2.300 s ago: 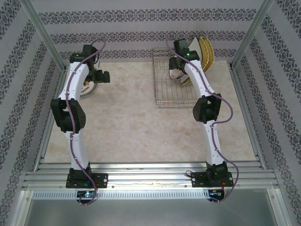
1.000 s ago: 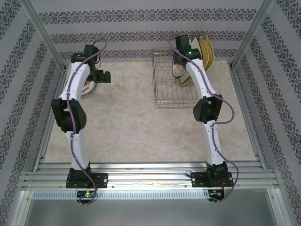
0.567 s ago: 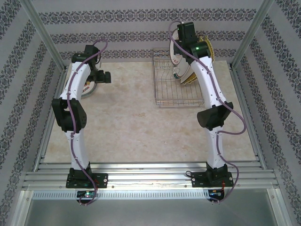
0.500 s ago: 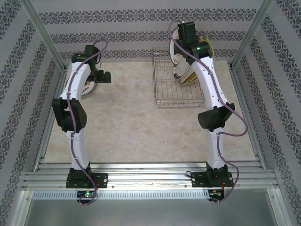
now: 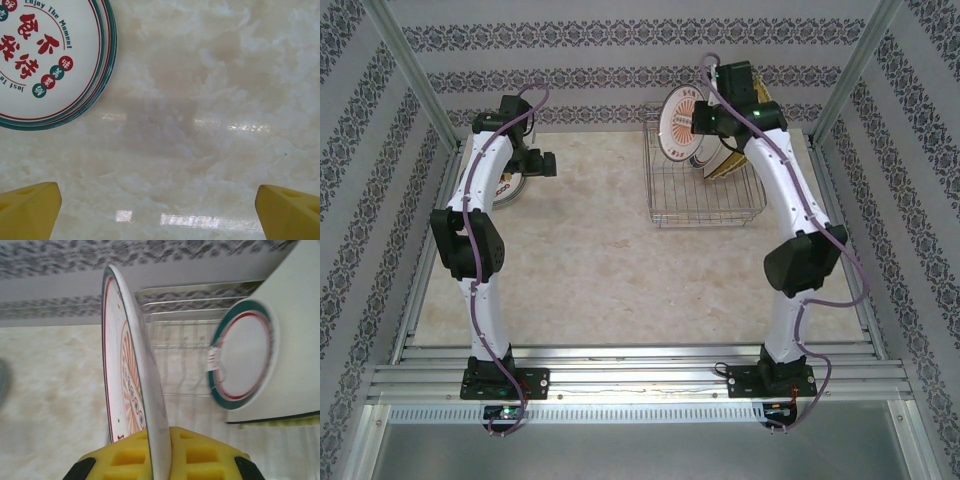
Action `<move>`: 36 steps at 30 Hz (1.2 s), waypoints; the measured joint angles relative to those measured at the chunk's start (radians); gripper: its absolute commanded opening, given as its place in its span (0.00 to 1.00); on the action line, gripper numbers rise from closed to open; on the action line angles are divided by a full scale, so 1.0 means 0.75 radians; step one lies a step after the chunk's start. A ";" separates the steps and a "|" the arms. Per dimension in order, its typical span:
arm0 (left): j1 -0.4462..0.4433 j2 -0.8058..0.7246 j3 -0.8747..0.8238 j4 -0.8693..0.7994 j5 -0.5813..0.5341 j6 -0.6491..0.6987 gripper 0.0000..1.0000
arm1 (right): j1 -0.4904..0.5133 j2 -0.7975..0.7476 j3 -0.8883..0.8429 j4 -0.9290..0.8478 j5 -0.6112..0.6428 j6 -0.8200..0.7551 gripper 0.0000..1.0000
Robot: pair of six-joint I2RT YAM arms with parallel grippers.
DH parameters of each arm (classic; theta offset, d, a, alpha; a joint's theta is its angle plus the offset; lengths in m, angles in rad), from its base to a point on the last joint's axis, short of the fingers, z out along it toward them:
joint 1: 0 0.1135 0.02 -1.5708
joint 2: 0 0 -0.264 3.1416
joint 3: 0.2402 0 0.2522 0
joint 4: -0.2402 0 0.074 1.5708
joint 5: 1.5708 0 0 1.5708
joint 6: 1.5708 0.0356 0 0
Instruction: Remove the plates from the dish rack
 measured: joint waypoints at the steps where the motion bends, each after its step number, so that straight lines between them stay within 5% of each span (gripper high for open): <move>1: 0.000 0.000 0.000 0.000 0.000 -0.001 1.00 | -0.016 -0.040 -0.083 0.062 -0.080 0.038 0.00; 7: -0.003 0.000 0.000 0.001 0.006 0.000 1.00 | -0.117 -0.216 -0.633 0.645 -0.558 0.371 0.00; 13: -0.014 0.000 -0.001 0.001 0.012 0.000 1.00 | -0.150 -0.198 -0.968 1.145 -0.823 0.696 0.00; 26: -0.016 0.000 -0.001 0.012 0.076 0.001 1.00 | -0.150 -0.159 -1.093 1.536 -0.951 0.895 0.00; 32: -0.016 -0.003 -0.053 0.104 0.274 0.001 1.00 | -0.141 -0.104 -1.098 1.573 -0.953 0.926 0.00; 36: -0.016 -0.054 -0.251 0.303 0.536 -0.017 1.00 | -0.135 -0.093 -1.105 1.573 -0.952 0.927 0.00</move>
